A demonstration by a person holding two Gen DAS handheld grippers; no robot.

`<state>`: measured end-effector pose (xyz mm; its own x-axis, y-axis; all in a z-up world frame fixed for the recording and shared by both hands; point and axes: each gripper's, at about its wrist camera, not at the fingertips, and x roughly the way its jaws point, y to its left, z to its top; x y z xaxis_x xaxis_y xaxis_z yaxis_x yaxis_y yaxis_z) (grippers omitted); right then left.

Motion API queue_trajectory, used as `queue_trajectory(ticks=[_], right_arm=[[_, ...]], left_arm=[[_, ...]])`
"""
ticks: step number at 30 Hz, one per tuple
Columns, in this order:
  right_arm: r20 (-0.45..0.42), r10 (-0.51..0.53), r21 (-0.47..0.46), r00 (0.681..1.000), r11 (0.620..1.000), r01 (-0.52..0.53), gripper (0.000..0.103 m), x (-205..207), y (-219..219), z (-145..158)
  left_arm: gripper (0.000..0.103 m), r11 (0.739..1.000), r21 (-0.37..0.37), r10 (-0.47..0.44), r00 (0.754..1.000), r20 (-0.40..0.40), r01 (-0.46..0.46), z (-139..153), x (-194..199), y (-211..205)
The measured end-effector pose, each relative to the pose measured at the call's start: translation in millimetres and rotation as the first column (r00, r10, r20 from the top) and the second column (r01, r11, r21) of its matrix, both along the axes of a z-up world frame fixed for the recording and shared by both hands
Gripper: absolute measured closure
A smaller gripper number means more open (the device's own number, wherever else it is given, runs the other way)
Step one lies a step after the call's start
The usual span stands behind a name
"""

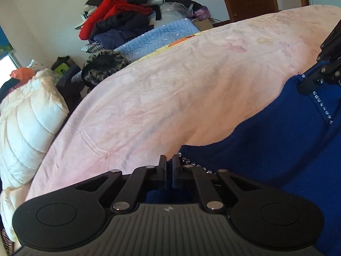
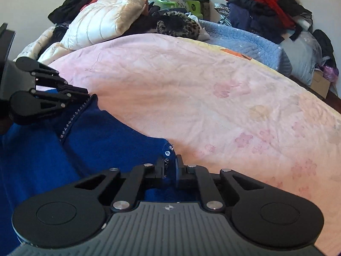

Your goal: Fold small clothes

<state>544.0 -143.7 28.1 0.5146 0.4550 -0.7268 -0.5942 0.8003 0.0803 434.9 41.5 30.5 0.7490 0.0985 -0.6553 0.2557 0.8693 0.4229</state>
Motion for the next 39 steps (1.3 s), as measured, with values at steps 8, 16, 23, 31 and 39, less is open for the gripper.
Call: queue_trajectory(ticks=[8, 16, 23, 31, 39], right_arm=[[0.054, -0.094, 0.025, 0.994, 0.995, 0.092, 0.085, -4, -3, -10], [0.057, -0.233, 0.29, 0.971, 0.934, 0.207, 0.037, -58, -44, 43], [-0.127, -0.122, 0.498, 0.984, 0.85, 0.17, 0.02, -230, -114, 51], [-0.373, -0.066, 0.45, 0.926, 0.86, 0.243, 0.021, -358, -105, -7], [-0.571, -0.003, 0.572, 0.821, 0.716, 0.4, 0.02, -403, -126, -18]], left_arm=[[0.103, 0.975, 0.04, 0.219, 0.975, 0.026, -0.22, -9, 18, 25], [0.087, 0.912, -0.224, 0.374, 0.92, 0.114, -0.343, 60, -78, 76], [0.0, 0.724, -0.613, 0.49, 0.861, 0.136, -0.316, 73, -277, 126], [0.0, 0.547, -0.802, 0.218, 0.966, -0.139, -0.239, 31, -389, 97], [0.0, 0.476, -0.819, 0.158, 0.948, -0.277, -0.319, 1, -443, 102]])
